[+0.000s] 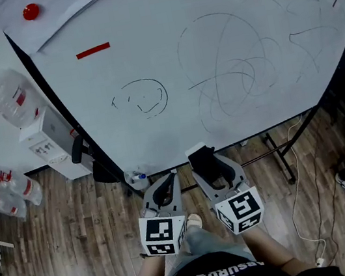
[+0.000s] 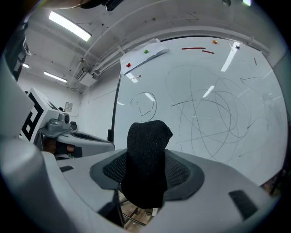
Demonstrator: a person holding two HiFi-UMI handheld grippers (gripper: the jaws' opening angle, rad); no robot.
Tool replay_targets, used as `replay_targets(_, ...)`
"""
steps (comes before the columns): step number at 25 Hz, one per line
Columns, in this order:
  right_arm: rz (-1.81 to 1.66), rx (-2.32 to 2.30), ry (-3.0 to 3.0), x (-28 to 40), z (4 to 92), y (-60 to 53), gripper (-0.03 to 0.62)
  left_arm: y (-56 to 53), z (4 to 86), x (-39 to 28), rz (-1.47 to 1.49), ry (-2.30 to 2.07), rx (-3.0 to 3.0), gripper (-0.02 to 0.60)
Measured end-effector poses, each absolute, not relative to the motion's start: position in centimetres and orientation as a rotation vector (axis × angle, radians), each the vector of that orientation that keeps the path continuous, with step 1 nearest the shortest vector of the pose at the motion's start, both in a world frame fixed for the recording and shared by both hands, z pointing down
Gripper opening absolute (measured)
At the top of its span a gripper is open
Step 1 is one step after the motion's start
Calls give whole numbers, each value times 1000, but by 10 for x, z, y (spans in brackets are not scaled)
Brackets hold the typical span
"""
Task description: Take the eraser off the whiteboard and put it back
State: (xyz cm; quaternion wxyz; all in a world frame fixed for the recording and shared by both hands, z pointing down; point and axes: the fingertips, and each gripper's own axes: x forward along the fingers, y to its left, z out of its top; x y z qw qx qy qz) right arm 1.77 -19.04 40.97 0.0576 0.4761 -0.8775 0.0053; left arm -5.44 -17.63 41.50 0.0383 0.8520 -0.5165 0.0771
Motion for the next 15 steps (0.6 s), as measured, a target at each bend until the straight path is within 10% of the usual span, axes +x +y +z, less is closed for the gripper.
replay_targets(15, 24, 1382, -2635, 11, 427, -173, 235, -164, 432, -59, 248, -1578, 2574, 8)
